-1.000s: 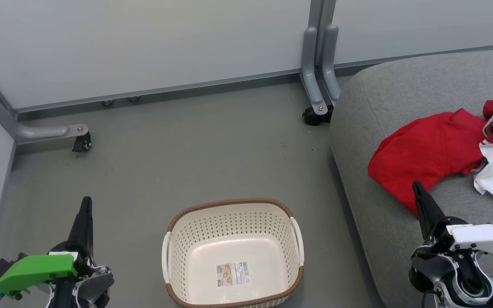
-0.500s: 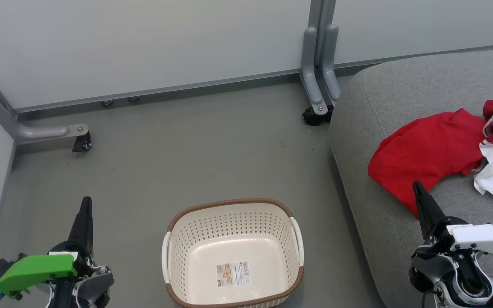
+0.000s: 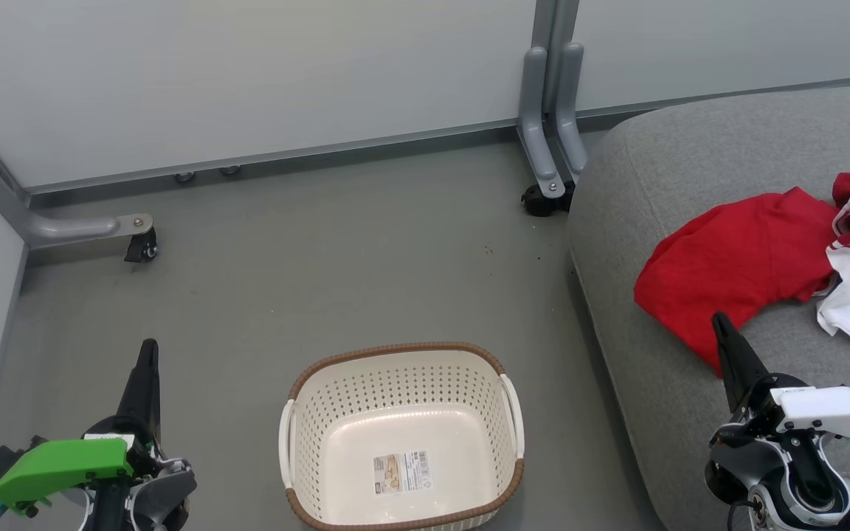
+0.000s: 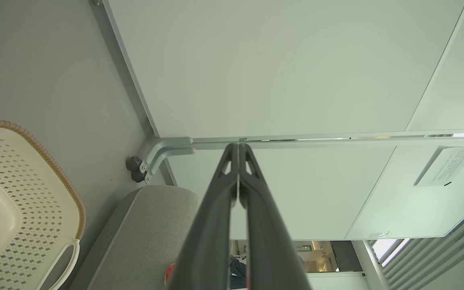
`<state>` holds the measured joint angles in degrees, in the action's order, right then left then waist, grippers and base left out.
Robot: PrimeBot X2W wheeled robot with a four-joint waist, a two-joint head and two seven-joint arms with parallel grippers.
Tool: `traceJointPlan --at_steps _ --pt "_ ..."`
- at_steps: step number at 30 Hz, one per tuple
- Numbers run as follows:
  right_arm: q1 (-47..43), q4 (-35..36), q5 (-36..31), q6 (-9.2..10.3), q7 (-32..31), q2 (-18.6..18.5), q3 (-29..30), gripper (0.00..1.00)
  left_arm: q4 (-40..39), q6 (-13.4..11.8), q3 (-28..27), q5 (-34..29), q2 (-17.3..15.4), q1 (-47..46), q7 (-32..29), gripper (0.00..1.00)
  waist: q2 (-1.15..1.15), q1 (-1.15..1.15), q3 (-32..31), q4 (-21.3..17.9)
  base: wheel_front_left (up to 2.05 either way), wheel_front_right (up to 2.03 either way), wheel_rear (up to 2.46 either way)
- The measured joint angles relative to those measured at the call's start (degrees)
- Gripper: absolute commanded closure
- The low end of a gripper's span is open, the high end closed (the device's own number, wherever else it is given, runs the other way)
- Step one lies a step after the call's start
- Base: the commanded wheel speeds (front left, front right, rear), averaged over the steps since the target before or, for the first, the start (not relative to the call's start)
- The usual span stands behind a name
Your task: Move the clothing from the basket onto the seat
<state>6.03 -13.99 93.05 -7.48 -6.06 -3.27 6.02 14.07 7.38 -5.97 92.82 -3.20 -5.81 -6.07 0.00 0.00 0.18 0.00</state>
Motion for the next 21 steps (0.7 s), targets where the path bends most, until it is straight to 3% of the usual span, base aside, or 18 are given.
traceJointPlan --at_steps 21 --pt "0.0 0.0 -0.2 0.00 -0.2 0.1 0.1 1.00 0.0 0.0 -0.1 -0.1 0.1 0.0 -0.3 1.00 0.00 0.00 0.0 0.0 0.00 0.00 0.00"
